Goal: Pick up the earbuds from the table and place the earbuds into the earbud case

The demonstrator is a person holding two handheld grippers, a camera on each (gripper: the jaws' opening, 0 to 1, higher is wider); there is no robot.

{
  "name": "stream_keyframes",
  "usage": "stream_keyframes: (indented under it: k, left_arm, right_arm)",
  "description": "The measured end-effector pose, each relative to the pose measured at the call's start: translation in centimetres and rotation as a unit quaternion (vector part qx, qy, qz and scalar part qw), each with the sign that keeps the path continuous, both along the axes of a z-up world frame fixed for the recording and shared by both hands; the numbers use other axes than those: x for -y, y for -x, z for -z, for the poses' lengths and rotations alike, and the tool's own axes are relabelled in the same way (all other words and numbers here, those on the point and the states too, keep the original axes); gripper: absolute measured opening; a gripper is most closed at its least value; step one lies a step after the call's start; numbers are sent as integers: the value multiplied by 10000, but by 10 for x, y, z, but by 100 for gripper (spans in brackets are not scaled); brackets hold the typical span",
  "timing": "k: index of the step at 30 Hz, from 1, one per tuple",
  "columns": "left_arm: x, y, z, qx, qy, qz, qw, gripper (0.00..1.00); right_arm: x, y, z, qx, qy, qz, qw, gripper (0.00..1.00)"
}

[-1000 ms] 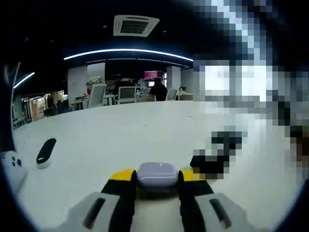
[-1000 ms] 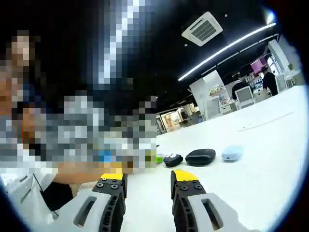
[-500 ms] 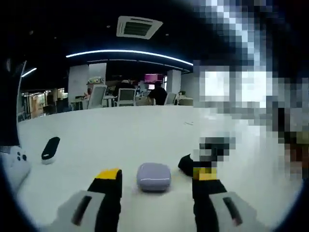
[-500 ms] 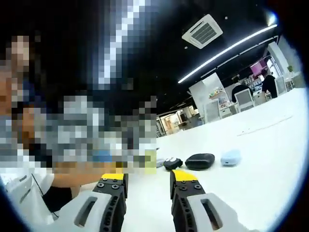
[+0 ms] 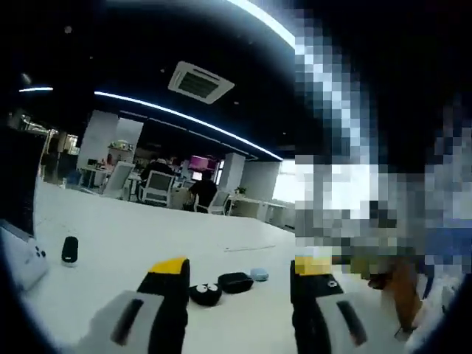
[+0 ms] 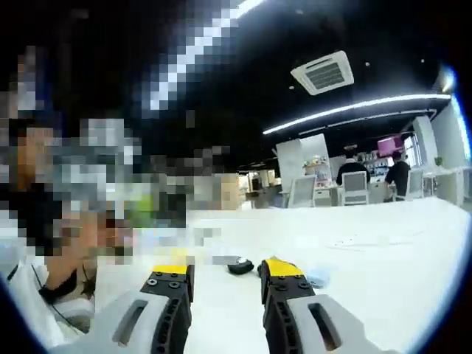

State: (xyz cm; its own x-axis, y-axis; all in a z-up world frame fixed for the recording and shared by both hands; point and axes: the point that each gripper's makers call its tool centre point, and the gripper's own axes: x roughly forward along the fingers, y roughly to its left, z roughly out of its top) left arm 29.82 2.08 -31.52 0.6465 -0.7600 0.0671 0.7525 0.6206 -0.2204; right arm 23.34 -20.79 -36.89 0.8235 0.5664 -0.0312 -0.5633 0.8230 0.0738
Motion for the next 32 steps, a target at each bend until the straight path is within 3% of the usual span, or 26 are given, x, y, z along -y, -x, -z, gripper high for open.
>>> stream_keyframes:
  k: [2, 4, 6, 8, 13, 14, 15, 16, 19, 22, 32]
  left_arm:
    - [-4, 20, -10, 104, -91, 80, 9999, 56]
    - [-4, 42, -17, 339, -248, 293, 9987, 56]
    - [-3, 64, -14, 442, -545, 507, 9962, 60]
    - [-3, 84, -14, 574, -624, 594, 9946, 60]
    - [-8, 121, -14, 785, -597, 814, 9918, 56]
    - [-7, 125, -9, 850, -788, 928, 9889, 53]
    - [-10, 125, -4, 695, -941, 856, 9894, 52]
    - [-13, 127, -5, 773, -1020, 765, 9888, 52]
    - [-15, 134, -6, 647, -824, 805, 9912, 51]
    - [-14, 130, 2, 568, -896, 765, 9914, 49]
    - [-8, 124, 2, 681, -855, 612, 9921, 52]
  right_arm:
    - [0, 9, -2, 13, 401, 47, 9992, 36]
    - [-1, 19, -11, 231, 720, 93, 9971, 36]
    - [-4, 32, -18, 407, 1054, 39, 9936, 35]
    - [-8, 44, -21, 417, 1335, -73, 9901, 35]
    - [-5, 66, -22, 279, 1345, -116, 9905, 35]
    - [-4, 70, -22, 242, 1326, -116, 9908, 35]
    - [-4, 75, -23, 239, 1305, -128, 9911, 35]
    - [-5, 80, -26, 266, 1259, -168, 9915, 35]
    - [-4, 89, -38, 362, 1071, -157, 9935, 35]
    - [-4, 95, -43, 470, 1055, -142, 9932, 35]
    - [1, 108, -53, 673, 1038, -141, 9922, 35]
